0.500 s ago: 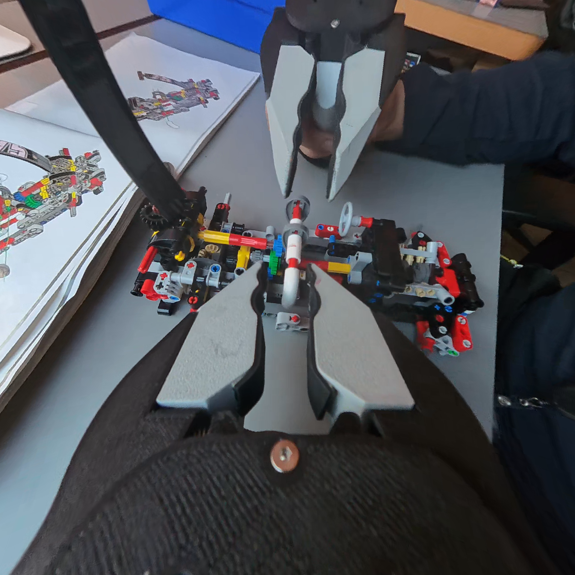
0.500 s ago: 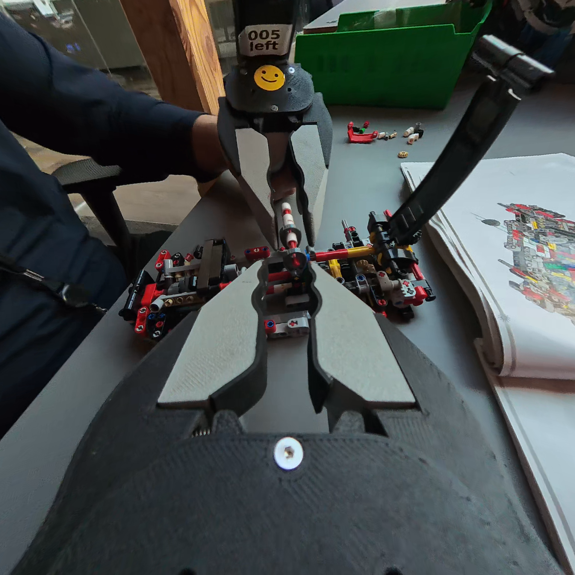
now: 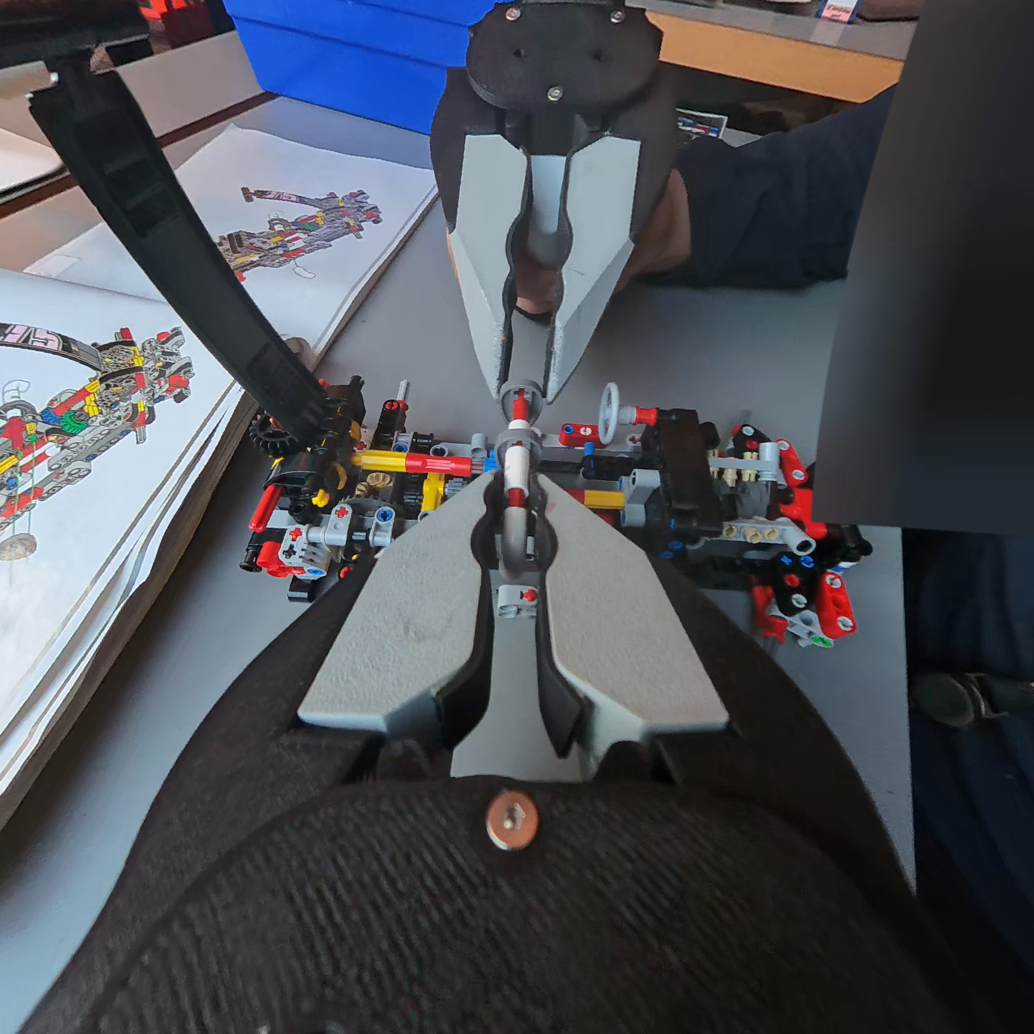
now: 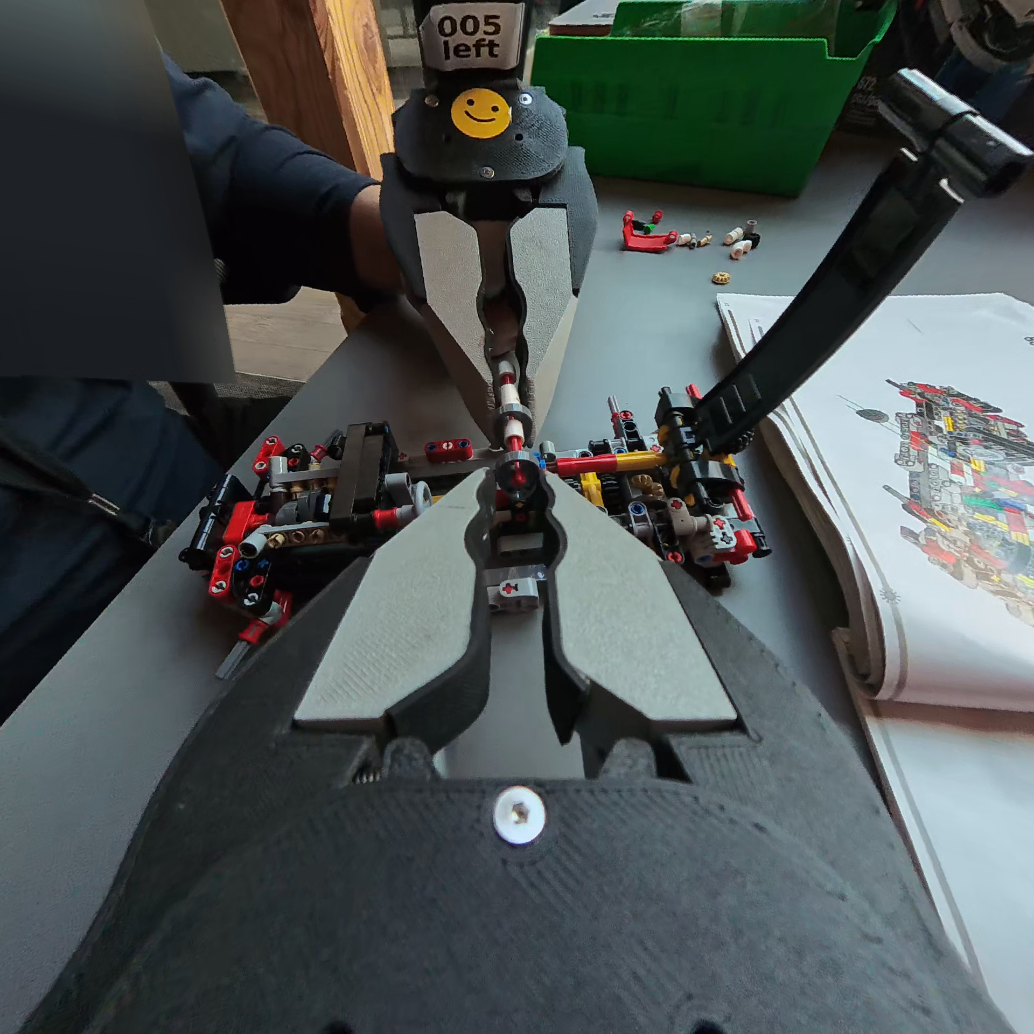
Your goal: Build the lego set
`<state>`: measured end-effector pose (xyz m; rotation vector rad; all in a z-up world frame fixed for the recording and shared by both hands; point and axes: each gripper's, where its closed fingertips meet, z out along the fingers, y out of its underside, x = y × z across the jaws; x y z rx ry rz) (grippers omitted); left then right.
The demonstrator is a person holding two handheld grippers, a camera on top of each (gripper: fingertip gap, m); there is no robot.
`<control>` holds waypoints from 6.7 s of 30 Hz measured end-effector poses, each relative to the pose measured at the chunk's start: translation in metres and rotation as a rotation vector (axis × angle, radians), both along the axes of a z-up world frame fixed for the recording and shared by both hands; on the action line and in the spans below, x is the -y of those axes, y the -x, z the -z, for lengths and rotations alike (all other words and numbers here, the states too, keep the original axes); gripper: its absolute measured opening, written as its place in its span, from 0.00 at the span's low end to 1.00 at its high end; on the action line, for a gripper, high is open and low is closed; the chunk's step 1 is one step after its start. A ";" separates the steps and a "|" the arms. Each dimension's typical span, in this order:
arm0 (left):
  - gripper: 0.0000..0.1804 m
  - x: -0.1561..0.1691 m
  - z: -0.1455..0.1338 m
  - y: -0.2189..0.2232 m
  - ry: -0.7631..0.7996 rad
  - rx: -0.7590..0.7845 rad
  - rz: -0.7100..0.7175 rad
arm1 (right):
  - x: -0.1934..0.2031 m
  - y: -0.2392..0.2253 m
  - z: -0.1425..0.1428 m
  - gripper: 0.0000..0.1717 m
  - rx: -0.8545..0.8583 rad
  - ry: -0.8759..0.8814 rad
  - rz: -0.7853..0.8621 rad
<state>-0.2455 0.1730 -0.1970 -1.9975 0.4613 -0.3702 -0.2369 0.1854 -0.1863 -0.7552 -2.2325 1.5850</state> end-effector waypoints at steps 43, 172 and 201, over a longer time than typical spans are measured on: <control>0.02 -0.004 0.006 0.005 0.080 0.033 0.047 | -0.002 0.008 0.006 0.05 -0.010 -0.066 -0.093; 0.45 0.007 0.002 -0.011 0.031 0.075 -0.517 | 0.023 0.024 0.013 0.08 -0.052 -0.153 -0.044; 0.58 0.010 0.010 -0.019 0.048 -0.100 -0.346 | 0.022 0.032 0.012 0.06 0.008 -0.105 0.015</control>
